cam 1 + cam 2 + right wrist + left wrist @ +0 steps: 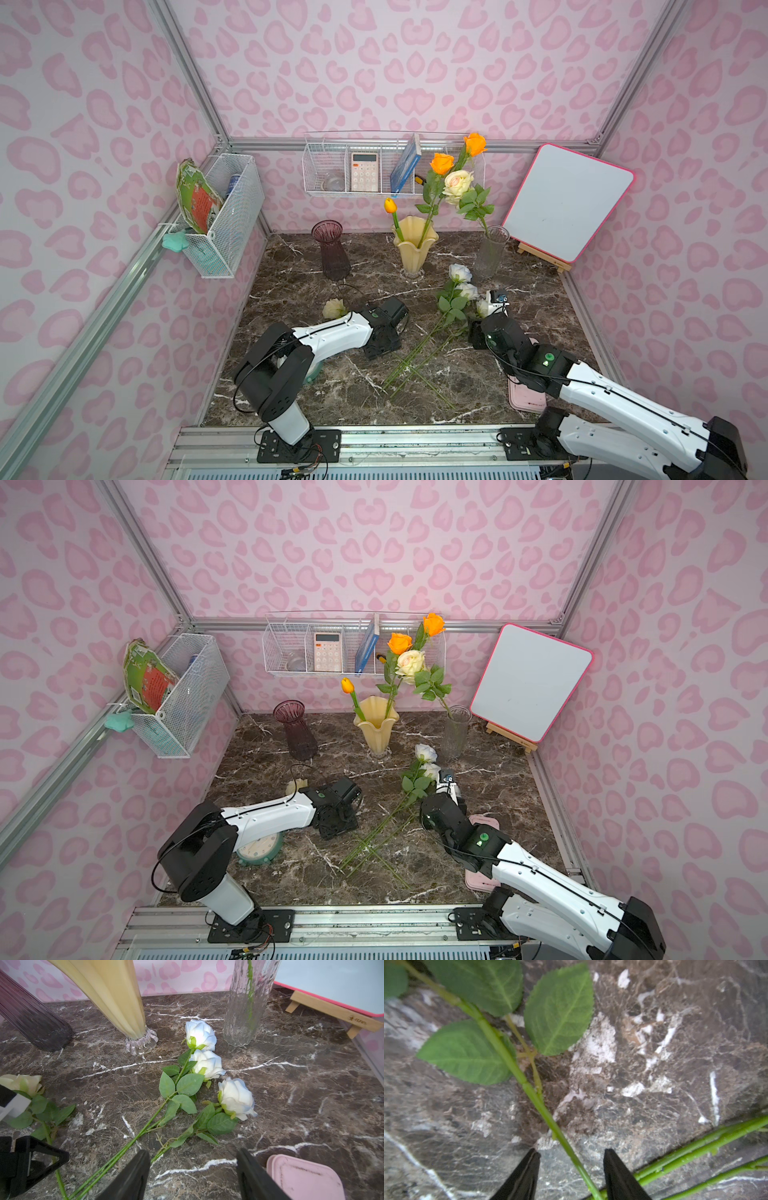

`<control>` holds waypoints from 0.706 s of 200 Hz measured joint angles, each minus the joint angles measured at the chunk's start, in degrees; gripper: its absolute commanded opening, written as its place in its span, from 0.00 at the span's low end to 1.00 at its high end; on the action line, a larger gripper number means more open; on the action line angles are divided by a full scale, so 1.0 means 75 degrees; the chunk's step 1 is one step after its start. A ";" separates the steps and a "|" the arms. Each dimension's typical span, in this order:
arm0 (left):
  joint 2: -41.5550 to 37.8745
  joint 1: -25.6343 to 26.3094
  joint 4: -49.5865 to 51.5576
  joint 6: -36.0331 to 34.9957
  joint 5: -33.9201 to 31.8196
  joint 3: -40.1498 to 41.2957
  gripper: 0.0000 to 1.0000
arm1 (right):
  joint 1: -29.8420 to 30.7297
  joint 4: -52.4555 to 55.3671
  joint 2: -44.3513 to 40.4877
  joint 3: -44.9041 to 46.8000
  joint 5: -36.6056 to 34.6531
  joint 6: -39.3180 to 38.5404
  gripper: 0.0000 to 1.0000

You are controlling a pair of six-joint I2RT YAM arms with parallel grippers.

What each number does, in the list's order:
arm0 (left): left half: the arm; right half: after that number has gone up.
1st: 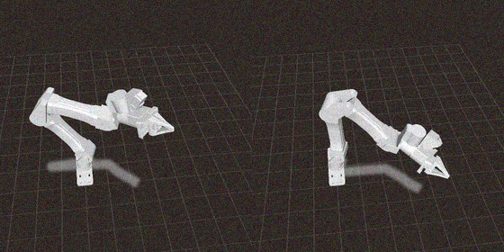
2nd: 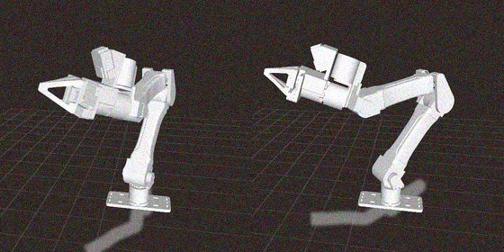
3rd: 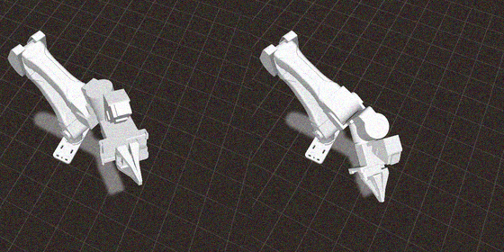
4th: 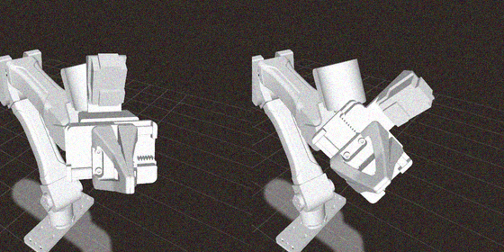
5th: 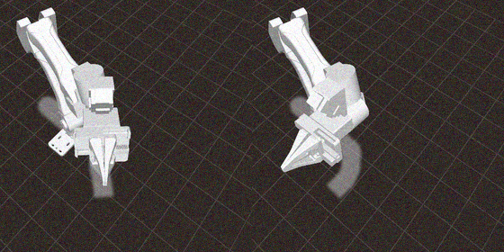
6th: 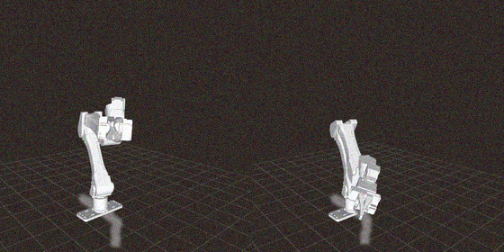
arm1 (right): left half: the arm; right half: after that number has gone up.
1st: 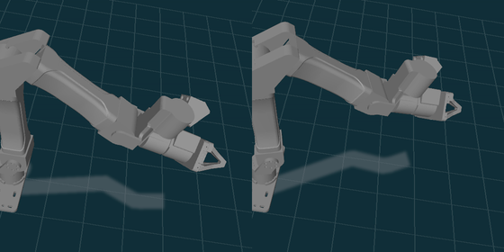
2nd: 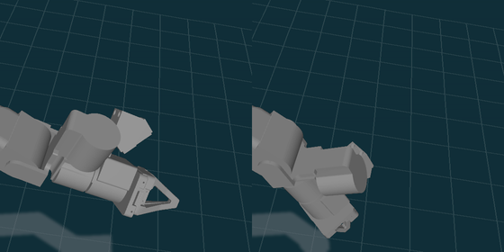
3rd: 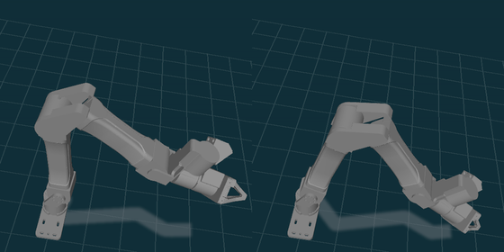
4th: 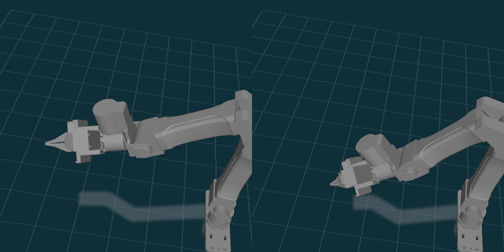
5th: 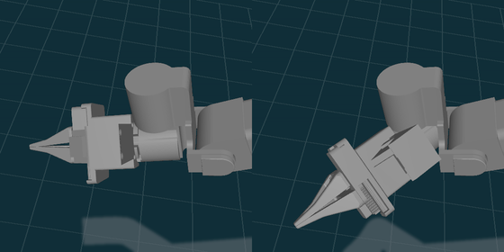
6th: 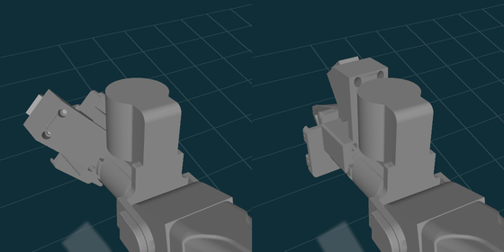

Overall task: Arrange the flowers in different vases according to their colors
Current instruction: Pick up the flower at the center of the board.

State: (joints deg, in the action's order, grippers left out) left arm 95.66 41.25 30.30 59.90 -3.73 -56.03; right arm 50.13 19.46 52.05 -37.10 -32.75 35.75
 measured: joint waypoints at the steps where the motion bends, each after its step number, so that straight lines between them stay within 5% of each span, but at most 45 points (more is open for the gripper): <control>1: 0.0006 0.0000 -0.0003 -0.0006 0.0000 -0.0009 0.47 | 0.0000 0.0003 -0.0006 0.0000 -0.0003 -0.0003 0.69; 61: 0.0353 0.0000 -0.0152 -0.0067 -0.0006 -0.0105 0.32 | -0.0050 0.0061 -0.0277 0.0137 -0.0023 -0.0006 0.69; 101: 0.0350 0.0000 -0.0119 -0.0070 -0.0035 -0.0125 0.00 | -0.0058 0.0149 -0.0431 0.0172 -0.0026 -0.0006 0.69; 141: 0.0117 0.0064 0.0236 -0.0490 -0.0251 -0.0737 0.00 | -0.0058 0.0224 -0.0580 0.0256 -0.0047 -0.0006 0.69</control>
State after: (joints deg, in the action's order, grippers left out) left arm 96.53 41.74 32.08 56.23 -5.61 -61.56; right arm 49.69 21.15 47.70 -35.18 -33.10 35.70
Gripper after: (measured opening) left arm 0.093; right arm 0.686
